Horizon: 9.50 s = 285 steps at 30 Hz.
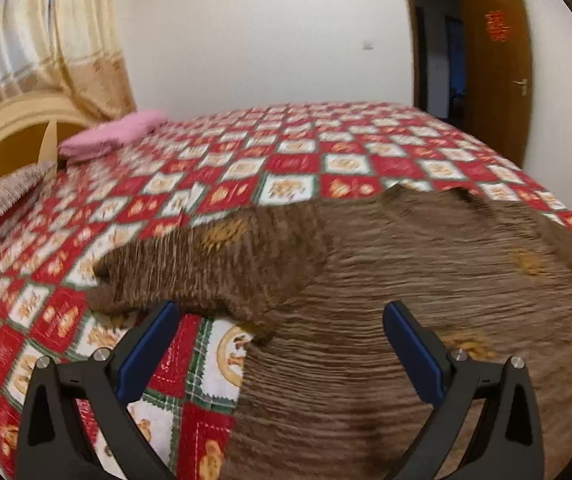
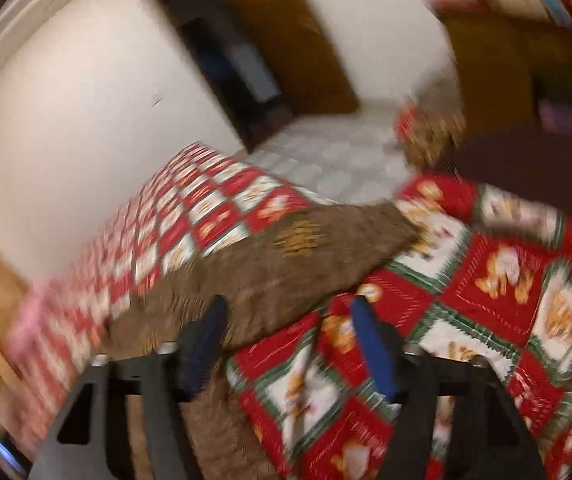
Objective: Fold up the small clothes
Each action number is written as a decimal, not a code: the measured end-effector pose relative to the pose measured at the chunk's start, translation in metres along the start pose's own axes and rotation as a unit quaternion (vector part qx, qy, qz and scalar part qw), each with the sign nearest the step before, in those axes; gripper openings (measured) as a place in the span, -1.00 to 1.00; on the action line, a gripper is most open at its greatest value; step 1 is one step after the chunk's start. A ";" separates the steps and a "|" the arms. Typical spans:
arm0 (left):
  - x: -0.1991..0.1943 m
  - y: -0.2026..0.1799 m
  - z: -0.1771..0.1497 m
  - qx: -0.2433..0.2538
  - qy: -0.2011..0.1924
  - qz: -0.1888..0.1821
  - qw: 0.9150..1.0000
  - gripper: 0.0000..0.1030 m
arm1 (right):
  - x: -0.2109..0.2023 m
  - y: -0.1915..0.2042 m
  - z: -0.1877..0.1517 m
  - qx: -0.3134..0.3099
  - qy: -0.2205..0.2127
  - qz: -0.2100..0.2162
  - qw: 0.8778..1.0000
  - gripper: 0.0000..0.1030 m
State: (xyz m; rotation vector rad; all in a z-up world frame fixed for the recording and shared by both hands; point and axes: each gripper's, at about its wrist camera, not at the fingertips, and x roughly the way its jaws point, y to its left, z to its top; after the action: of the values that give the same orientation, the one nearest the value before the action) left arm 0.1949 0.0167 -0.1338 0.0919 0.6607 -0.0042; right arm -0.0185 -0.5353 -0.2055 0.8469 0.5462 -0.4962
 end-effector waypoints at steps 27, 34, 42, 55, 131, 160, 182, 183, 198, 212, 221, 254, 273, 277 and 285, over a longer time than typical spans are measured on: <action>0.046 0.019 -0.025 -0.075 0.097 -0.039 0.992 1.00 | 0.073 -0.051 0.060 0.044 0.033 -0.091 0.994 -0.89; 0.046 0.019 -0.024 -0.077 0.094 -0.041 0.992 1.00 | 0.051 0.063 0.048 -0.100 0.015 -0.049 0.994 -0.90; 0.045 0.020 -0.025 -0.080 0.088 -0.047 0.992 1.00 | 0.092 0.248 -0.081 -0.314 0.069 0.059 0.945 -0.91; 0.044 0.025 -0.028 -0.087 0.076 -0.059 0.992 1.00 | 0.142 0.285 -0.248 -0.461 0.147 0.066 0.873 -0.42; 0.076 -0.036 0.045 -0.119 0.114 -0.113 0.980 0.52 | 0.124 0.146 -0.120 -0.447 0.126 0.070 0.883 -0.60; 0.021 0.185 -0.025 -0.244 0.015 0.041 0.969 1.00 | 0.174 0.277 -0.226 -0.463 0.182 0.142 0.856 -0.59; 0.082 0.223 -0.052 -0.527 0.021 -0.107 0.843 -0.40 | 0.166 0.282 -0.241 -0.495 0.163 0.154 0.839 -0.01; 0.083 0.224 -0.054 -0.535 0.015 -0.108 0.838 -0.52 | 0.166 0.281 -0.241 -0.494 0.163 0.155 0.840 -0.01; 0.052 0.181 0.023 -0.394 -0.043 -0.141 0.907 -0.92 | 0.166 0.280 -0.238 -0.484 0.166 0.164 0.844 -0.01; 0.074 -0.004 0.008 -0.163 0.100 -0.240 0.952 -0.91 | 0.168 0.276 -0.232 -0.463 0.173 0.177 0.851 -0.01; 0.034 0.044 -0.021 -0.186 0.048 -0.232 0.954 0.10 | 0.172 0.277 -0.228 -0.451 0.188 0.186 0.852 0.05; 0.046 0.054 -0.038 -0.245 0.016 -0.253 0.936 0.19 | 0.194 0.280 -0.192 -0.366 0.228 0.176 0.885 -0.83; 0.047 0.052 -0.037 -0.236 0.017 -0.250 0.939 0.27 | 0.159 0.332 -0.258 -0.741 0.078 0.131 0.653 0.13; 0.047 0.050 -0.036 -0.231 0.016 -0.250 0.940 0.31 | 0.183 0.341 -0.257 -0.736 0.105 0.123 0.658 -0.94; 0.047 0.047 -0.035 -0.226 0.017 -0.249 0.942 0.36 | 0.230 0.285 -0.147 -0.372 0.169 0.159 0.899 -0.88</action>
State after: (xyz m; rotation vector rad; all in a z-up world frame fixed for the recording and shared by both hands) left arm 0.2118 0.0682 -0.1863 -0.5223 0.6899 -0.3382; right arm 0.2913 -0.2994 -0.2702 0.2616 0.8267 0.1808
